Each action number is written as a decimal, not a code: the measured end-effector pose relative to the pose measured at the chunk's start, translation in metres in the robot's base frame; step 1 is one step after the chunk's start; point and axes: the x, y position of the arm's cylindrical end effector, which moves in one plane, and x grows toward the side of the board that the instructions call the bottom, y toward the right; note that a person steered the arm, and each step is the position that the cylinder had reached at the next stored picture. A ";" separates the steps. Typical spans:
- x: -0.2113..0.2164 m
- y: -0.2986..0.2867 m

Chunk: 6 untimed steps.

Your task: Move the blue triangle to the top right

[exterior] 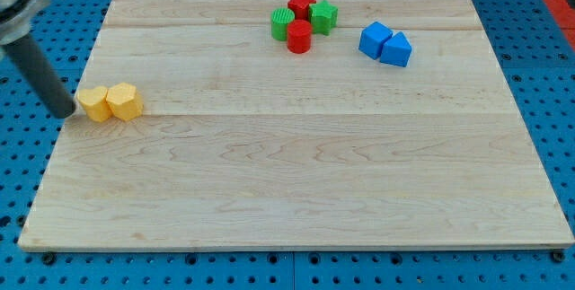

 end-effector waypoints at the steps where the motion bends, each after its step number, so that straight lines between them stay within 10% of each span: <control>1: 0.009 0.042; 6: -0.051 0.283</control>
